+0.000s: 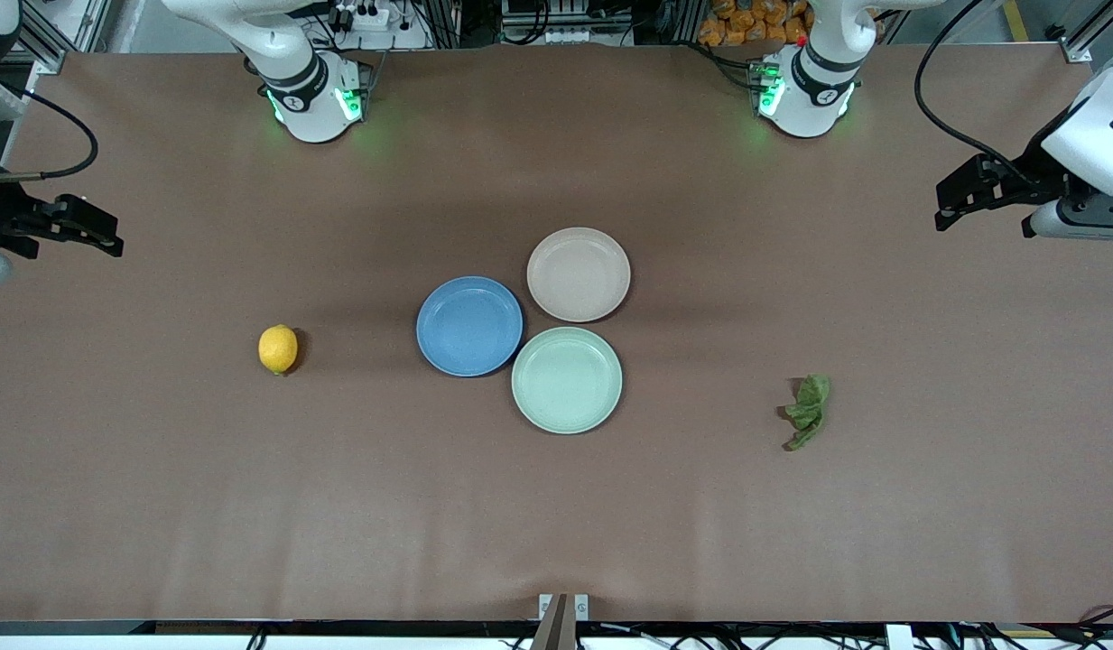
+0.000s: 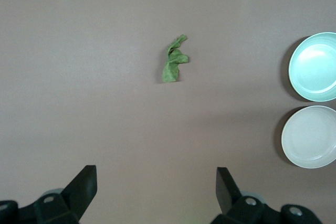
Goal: Place lemon and lettuce in plates
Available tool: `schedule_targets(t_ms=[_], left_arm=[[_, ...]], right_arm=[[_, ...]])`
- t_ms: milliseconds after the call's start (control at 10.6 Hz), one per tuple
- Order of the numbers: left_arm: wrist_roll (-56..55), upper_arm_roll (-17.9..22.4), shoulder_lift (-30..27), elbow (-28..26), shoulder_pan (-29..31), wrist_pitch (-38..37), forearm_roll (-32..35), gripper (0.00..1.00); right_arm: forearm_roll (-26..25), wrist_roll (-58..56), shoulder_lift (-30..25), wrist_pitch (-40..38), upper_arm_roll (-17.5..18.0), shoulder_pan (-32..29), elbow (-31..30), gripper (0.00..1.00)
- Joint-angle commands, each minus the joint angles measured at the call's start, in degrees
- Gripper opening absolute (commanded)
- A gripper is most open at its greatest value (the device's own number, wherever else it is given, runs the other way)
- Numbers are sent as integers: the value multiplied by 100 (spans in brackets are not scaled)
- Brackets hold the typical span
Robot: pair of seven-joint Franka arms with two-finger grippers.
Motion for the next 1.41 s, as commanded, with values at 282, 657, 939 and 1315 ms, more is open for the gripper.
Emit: schedule_targets(t_ms=[282,657,939,1315], left_arm=[[-48,-29,-46,64,-14,-112,-52,100],[-48,-99,-11,56,-5,-112,-52,100],[-39,-99,138,56,-32,-94,-52,100],[-39,-99,393,56,-40,90,-79,100]], right_arm=[[-57,29,-122,-21,32,-34,-66,100],[-57,29,-122,-13,41,-42,-66,100],[-57,29,-122,-13,41,-42,-66,100],[-57,29,-131,14,50,-42,-66,100]])
